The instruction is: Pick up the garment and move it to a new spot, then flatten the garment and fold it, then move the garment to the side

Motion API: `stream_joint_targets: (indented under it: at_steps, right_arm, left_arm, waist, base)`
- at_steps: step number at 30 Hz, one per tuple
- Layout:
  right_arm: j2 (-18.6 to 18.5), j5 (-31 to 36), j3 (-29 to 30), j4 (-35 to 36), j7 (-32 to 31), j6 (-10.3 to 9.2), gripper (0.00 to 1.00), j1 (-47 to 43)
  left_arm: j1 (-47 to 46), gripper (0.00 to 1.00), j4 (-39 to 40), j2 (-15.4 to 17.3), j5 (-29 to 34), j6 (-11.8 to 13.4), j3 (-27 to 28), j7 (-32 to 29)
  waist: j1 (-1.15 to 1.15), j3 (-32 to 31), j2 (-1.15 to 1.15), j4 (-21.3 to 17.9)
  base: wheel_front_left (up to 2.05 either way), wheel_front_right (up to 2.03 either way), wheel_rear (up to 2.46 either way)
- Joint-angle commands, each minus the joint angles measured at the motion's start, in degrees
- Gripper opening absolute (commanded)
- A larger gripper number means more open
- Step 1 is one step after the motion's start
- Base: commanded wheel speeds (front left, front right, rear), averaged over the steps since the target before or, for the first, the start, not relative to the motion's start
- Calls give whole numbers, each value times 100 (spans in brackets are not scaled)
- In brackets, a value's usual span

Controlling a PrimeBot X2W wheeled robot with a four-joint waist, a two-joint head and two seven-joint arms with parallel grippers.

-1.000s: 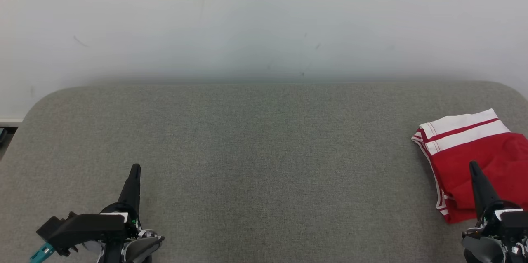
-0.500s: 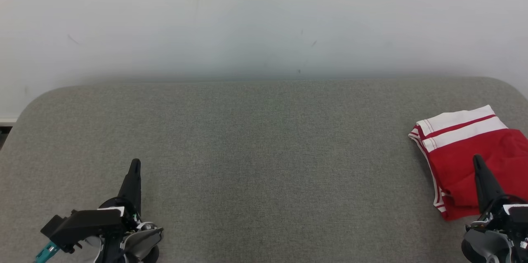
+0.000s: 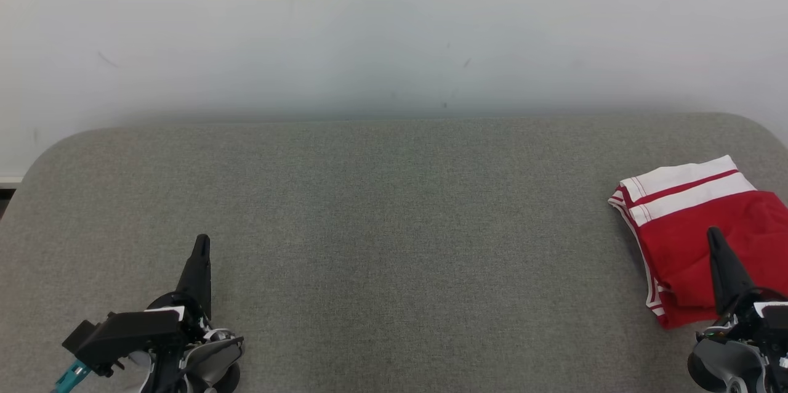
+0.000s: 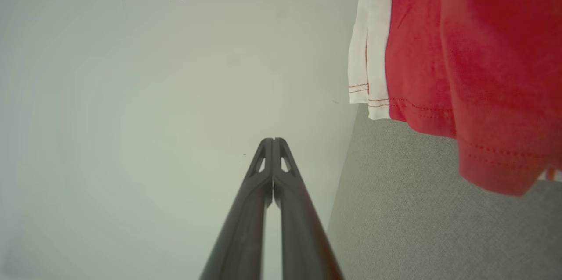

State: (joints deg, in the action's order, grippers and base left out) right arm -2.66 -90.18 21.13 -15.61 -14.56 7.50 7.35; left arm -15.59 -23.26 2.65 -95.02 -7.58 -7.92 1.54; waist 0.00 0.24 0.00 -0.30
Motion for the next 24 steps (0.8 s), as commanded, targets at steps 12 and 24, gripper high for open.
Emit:
stream_joint_targets:
  at_steps: [12,24]
  right_arm:
    - [-40,-32,19,0,4,-2,0,31]
    - [-40,-33,19,0,4,-2,0,31]
  left_arm:
    - [-58,0,-8,19,-45,-8,19,-25]
    - [-58,0,-7,19,-45,-8,19,-25]
  waist:
    - [0,0,0,0]
    - [0,0,0,0]
  base:
    - [0,0,0]
    - [0,0,0]
